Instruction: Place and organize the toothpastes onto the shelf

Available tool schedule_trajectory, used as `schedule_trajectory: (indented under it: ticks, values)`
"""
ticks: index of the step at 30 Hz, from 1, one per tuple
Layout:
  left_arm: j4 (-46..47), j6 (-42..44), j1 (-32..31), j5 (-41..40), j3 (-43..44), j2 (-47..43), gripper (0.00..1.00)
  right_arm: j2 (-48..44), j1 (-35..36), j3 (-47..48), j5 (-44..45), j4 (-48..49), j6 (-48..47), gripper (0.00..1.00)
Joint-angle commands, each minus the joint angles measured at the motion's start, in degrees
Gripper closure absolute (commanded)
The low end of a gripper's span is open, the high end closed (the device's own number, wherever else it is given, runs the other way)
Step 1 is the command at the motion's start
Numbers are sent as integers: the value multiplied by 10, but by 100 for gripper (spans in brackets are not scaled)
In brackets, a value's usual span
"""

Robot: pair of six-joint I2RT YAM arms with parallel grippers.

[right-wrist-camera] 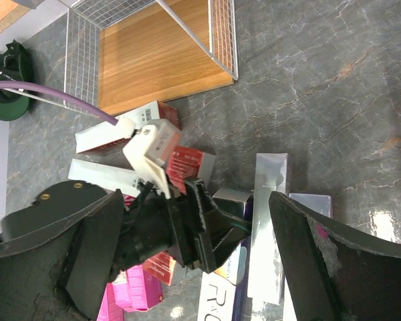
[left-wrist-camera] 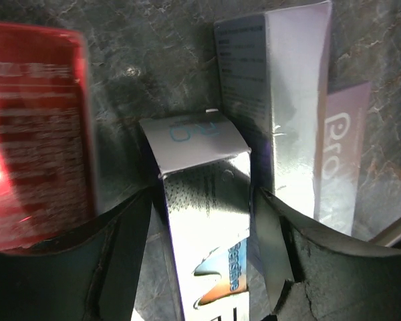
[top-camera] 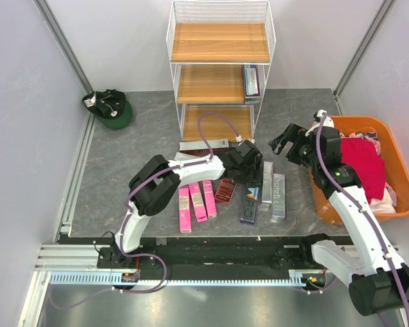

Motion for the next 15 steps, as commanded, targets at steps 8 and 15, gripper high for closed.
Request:
schedule_trajectory:
  ticks: [8, 15]
  values:
    - [-148, 48, -45, -125, 144, 101, 30, -7, -6, 17, 7, -6, -11, 2]
    - [-202, 58, -63, -185, 186, 122, 52, -7, -7, 17, 4, -6, -10, 2]
